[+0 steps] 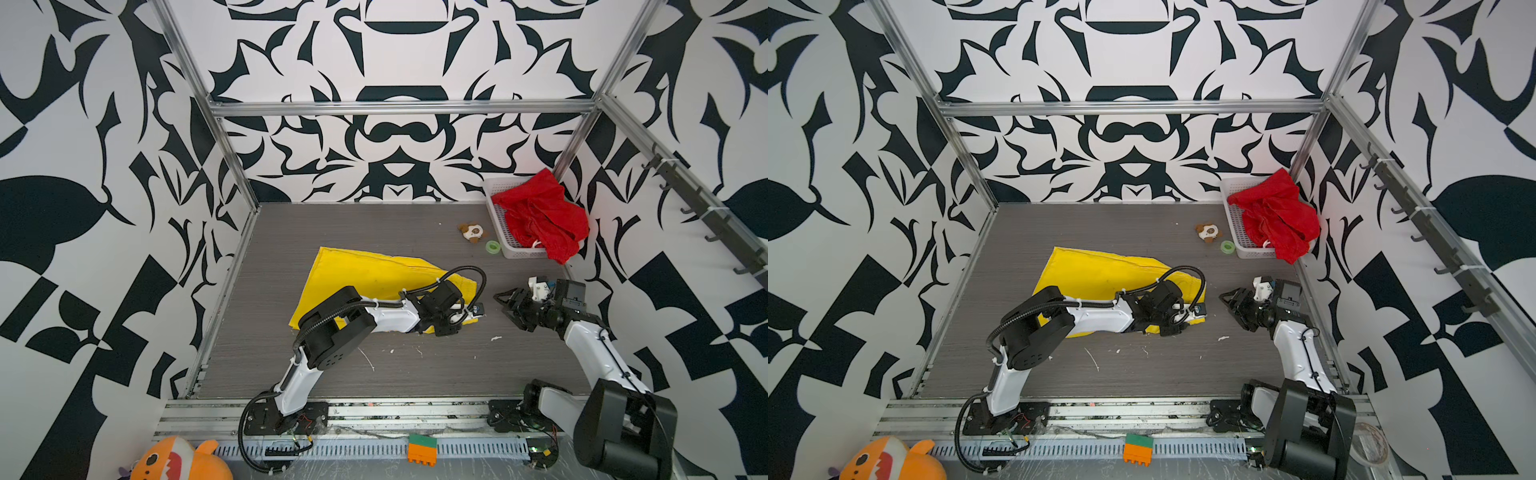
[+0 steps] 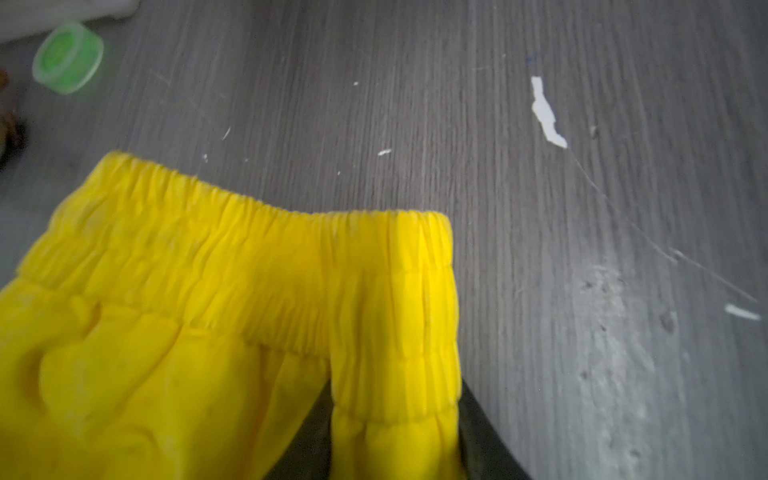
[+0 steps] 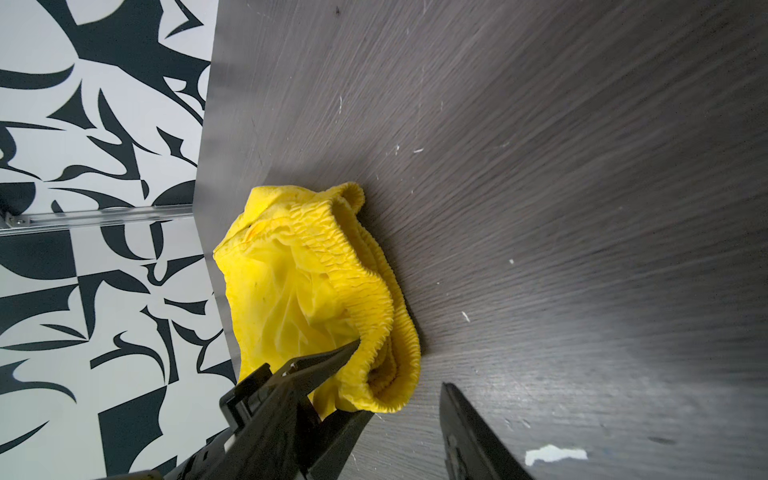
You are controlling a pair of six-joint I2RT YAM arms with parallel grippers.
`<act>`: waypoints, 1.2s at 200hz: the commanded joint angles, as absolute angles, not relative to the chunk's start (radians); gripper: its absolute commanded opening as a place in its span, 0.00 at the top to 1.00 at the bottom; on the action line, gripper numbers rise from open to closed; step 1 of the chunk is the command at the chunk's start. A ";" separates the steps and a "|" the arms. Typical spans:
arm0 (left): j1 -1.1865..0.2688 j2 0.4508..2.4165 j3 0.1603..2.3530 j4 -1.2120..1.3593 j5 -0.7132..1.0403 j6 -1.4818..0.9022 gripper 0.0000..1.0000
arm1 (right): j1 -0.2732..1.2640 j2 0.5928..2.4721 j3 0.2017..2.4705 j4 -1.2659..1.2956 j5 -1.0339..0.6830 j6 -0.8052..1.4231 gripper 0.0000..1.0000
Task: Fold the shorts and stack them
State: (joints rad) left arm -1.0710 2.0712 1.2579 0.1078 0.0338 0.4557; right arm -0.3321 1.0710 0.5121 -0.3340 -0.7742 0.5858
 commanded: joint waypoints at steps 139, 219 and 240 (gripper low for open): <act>-0.995 1.896 0.994 0.538 0.286 0.135 0.73 | -0.057 1.340 0.401 0.343 -0.971 1.151 0.16; -1.003 1.870 1.018 0.446 0.240 0.135 0.45 | -0.010 1.463 0.416 0.402 -0.926 1.144 0.55; -1.002 1.814 1.024 0.384 0.189 0.092 0.36 | -0.010 1.469 0.416 0.331 -0.901 1.084 0.78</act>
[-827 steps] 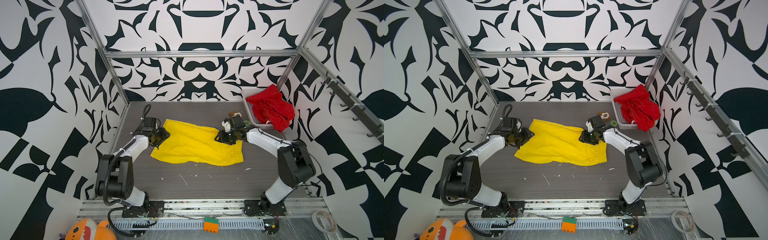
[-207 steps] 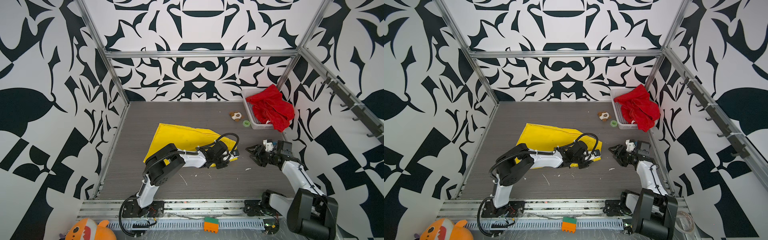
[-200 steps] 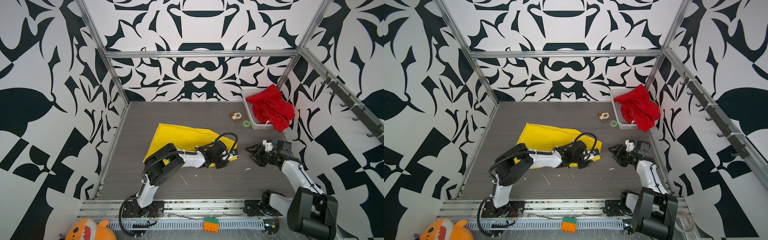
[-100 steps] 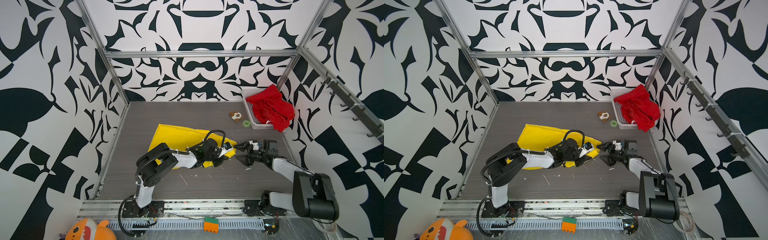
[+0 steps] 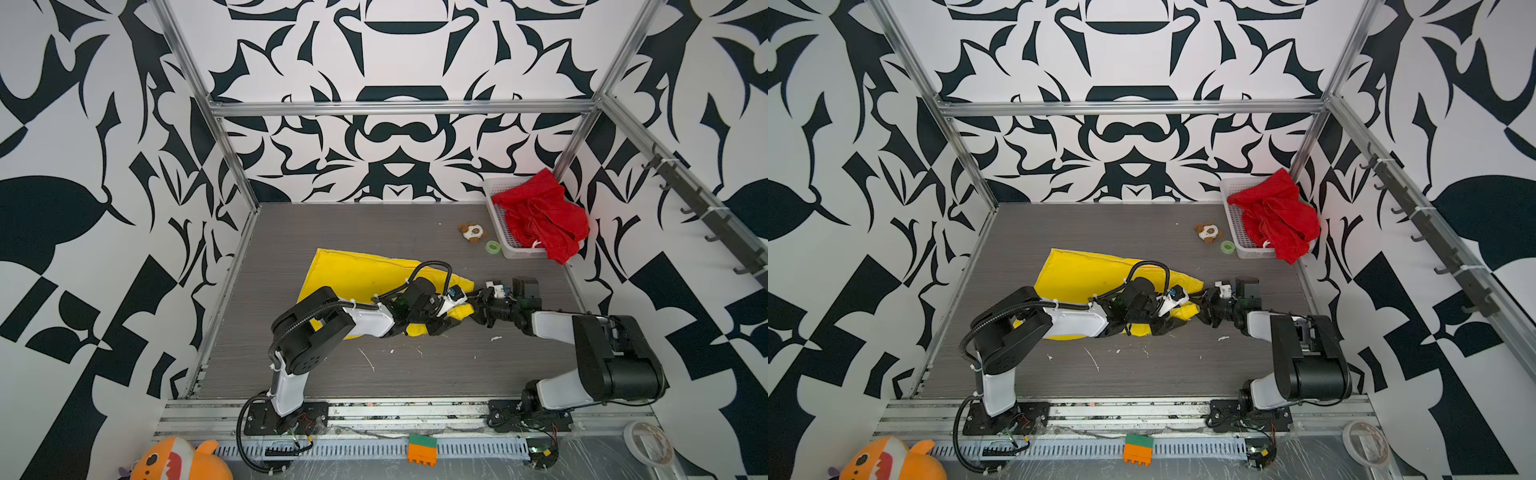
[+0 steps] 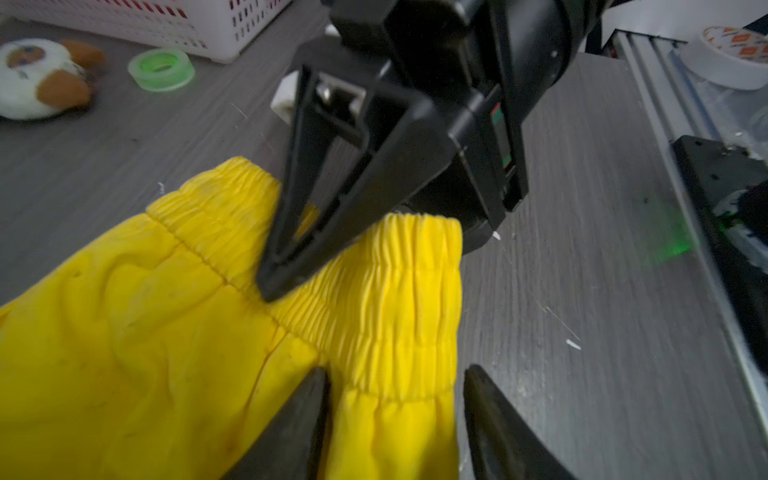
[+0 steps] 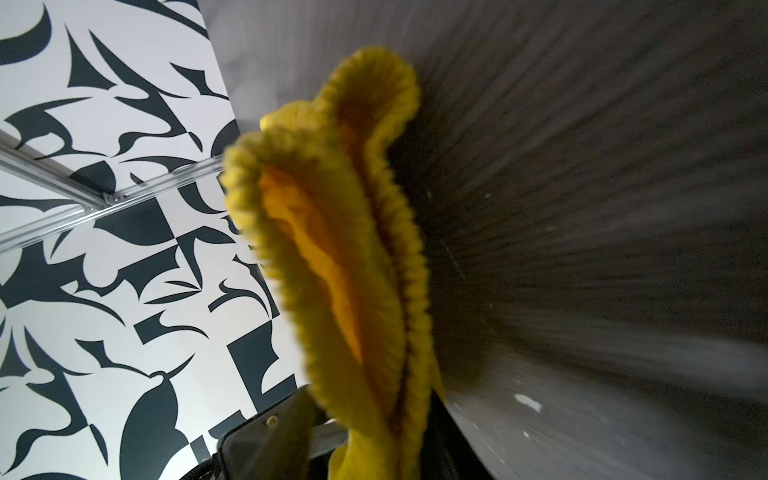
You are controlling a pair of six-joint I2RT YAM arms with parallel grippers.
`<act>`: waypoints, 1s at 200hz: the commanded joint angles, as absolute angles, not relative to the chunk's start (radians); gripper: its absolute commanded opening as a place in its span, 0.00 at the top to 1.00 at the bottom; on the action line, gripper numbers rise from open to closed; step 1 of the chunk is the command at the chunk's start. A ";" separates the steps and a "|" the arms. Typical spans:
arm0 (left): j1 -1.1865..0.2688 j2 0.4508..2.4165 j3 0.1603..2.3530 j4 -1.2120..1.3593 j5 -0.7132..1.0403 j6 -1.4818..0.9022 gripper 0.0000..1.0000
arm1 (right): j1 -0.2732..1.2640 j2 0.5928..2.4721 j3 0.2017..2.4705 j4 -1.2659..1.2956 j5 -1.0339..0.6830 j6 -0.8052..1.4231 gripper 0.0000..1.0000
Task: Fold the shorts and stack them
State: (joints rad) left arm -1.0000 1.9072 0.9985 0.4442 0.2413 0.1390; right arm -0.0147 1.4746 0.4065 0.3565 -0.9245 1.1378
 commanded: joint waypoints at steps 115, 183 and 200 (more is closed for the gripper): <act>-0.746 1.426 0.964 -0.211 -0.064 -0.471 0.34 | -0.011 1.267 0.838 -0.643 -0.554 0.483 0.97; -0.458 1.307 0.788 -0.293 0.101 -0.684 0.35 | -0.012 1.316 1.194 -0.991 -0.339 0.234 0.97; -0.430 1.306 0.764 -0.272 0.127 -0.705 0.35 | -0.011 1.331 1.272 -1.037 -0.306 0.204 0.97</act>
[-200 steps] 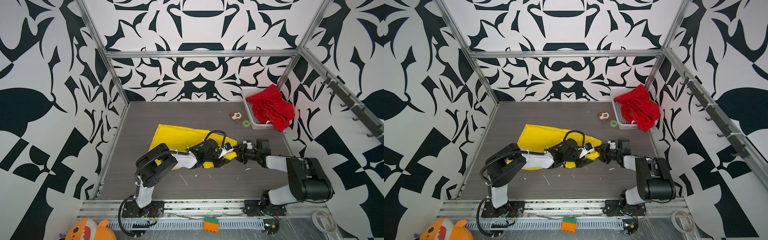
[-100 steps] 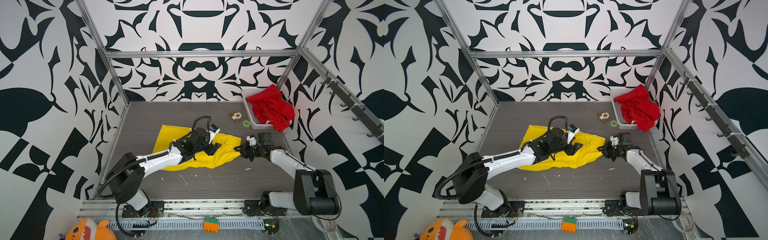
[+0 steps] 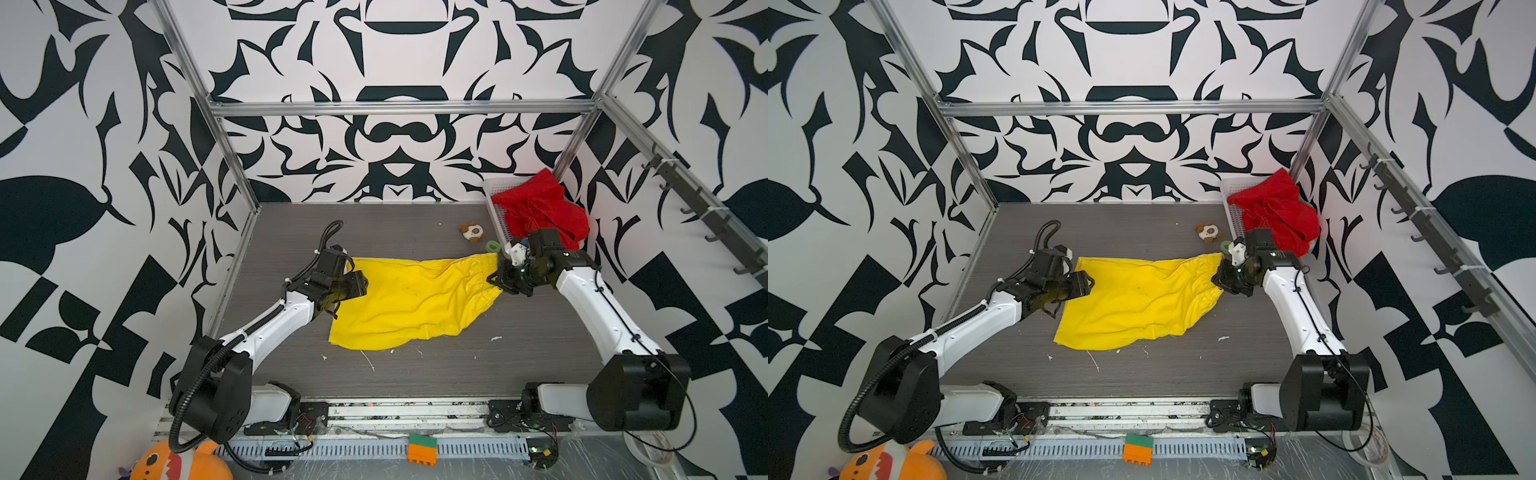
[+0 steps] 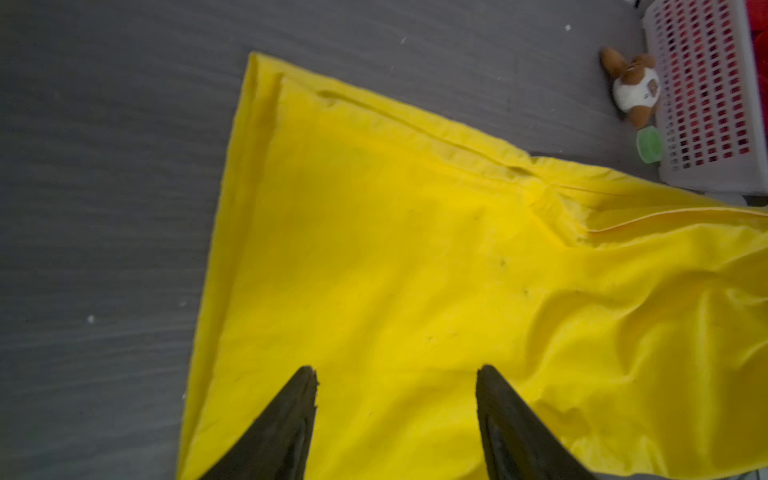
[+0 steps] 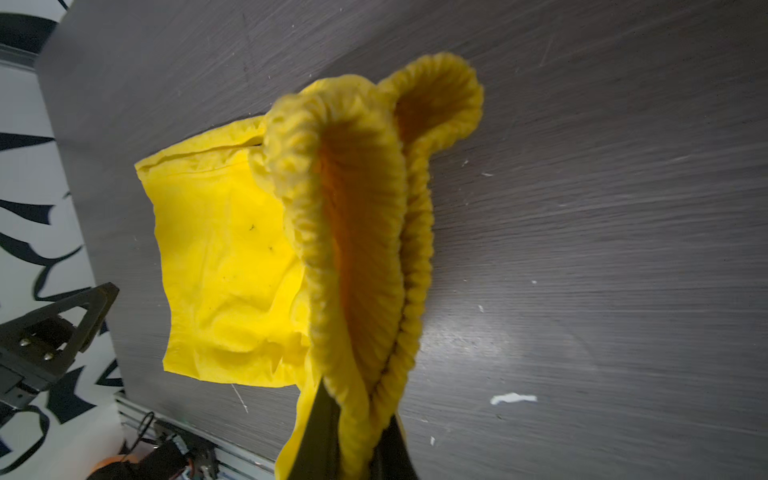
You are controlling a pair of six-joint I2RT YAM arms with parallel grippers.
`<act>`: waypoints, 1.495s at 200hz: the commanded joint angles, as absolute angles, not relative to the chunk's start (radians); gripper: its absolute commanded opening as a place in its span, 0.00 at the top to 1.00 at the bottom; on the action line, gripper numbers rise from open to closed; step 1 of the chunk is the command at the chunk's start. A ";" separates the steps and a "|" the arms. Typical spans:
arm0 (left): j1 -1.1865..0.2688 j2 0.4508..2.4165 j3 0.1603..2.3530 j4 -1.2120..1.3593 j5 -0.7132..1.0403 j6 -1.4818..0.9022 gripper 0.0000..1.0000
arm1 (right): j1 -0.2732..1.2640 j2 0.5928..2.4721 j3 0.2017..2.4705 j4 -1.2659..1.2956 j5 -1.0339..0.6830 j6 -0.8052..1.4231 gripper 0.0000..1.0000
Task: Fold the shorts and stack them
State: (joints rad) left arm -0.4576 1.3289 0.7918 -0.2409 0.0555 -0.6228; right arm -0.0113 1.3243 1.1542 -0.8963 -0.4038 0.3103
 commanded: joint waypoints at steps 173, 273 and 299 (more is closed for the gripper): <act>-0.354 1.598 0.729 -0.030 0.297 -0.745 0.53 | 0.277 1.450 1.659 -1.166 -0.020 0.248 1.00; -0.354 1.689 0.689 0.059 0.315 -0.769 0.67 | 0.560 1.574 1.728 -1.091 0.133 0.365 1.00; -0.354 1.699 0.684 0.073 0.319 -0.771 0.70 | 0.631 1.611 1.720 -1.048 0.161 0.400 1.00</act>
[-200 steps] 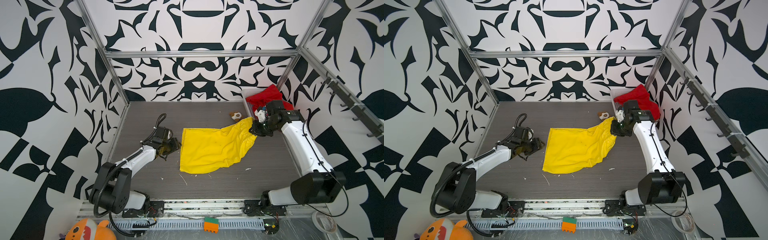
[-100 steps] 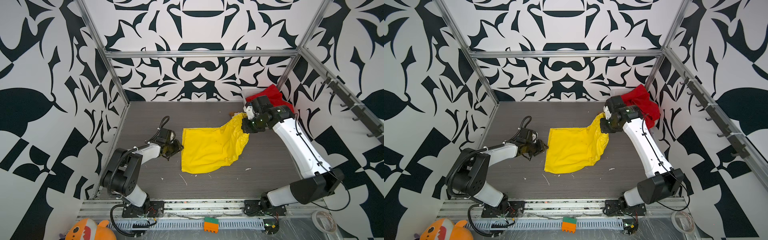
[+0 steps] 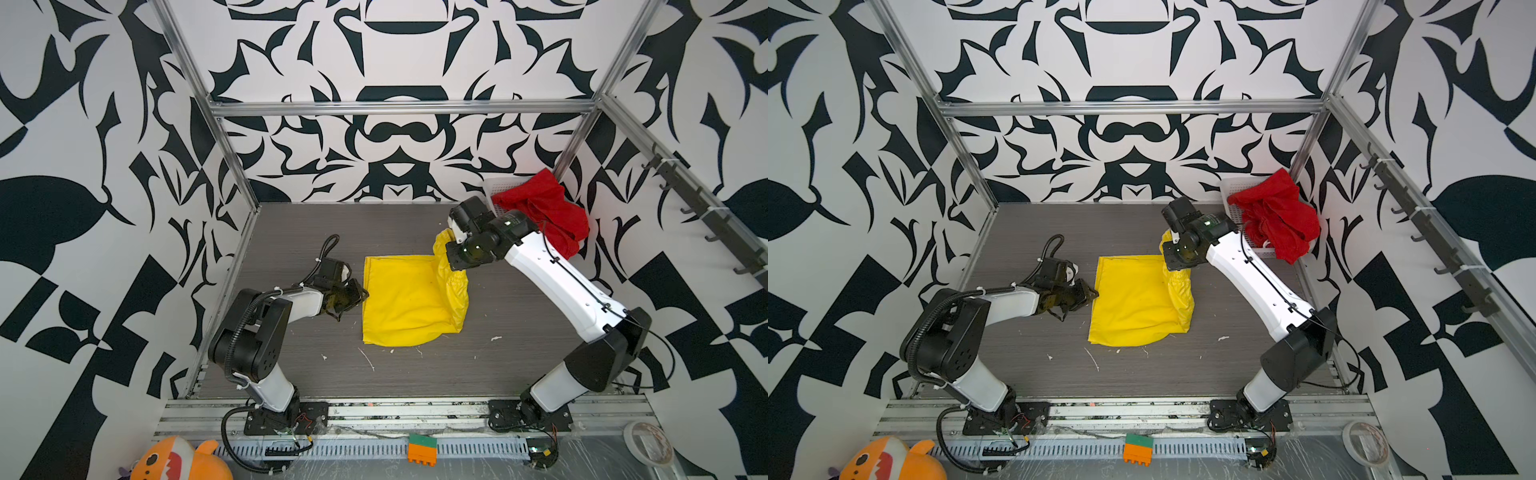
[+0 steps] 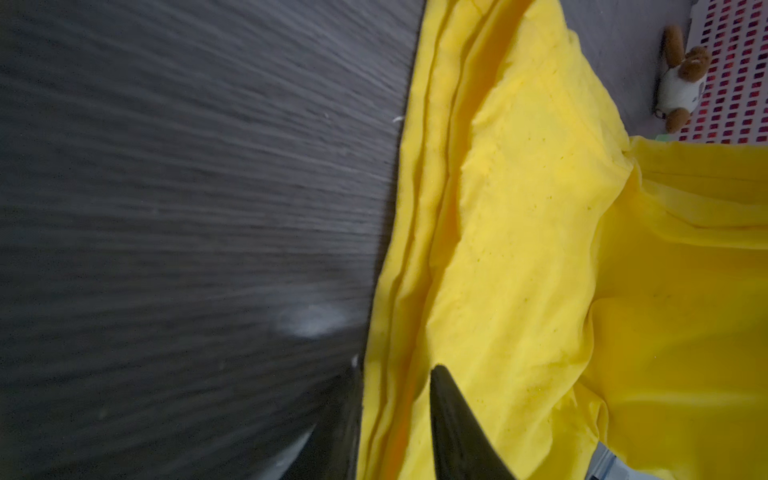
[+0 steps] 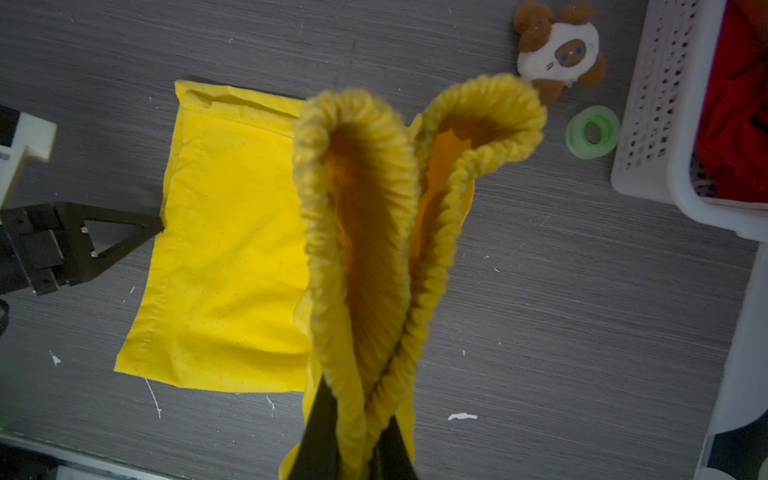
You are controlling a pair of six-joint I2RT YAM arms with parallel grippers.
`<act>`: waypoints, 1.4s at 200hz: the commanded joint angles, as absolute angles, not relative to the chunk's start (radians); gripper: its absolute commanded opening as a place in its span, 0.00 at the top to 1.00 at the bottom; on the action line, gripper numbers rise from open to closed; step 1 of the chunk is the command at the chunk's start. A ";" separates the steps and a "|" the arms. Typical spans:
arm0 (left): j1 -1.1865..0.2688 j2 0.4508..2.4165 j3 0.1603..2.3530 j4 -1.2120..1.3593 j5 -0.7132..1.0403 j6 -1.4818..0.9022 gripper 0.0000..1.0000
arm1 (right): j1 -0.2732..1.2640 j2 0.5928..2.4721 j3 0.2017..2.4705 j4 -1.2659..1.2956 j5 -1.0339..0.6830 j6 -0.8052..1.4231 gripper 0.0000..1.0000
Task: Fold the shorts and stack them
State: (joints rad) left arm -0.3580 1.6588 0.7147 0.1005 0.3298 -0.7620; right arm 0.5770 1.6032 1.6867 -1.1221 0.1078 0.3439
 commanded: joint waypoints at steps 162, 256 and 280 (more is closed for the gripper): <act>-0.353 1.727 0.679 0.113 0.337 -0.779 0.72 | 0.805 1.913 1.749 -0.810 0.020 0.542 0.97; -0.311 1.600 0.644 0.095 0.353 -0.789 0.52 | 0.805 2.023 1.645 -0.453 -0.249 0.590 0.54; -0.272 1.528 0.616 0.102 0.379 -0.799 0.41 | 0.805 1.939 1.615 -0.431 -0.259 0.586 0.45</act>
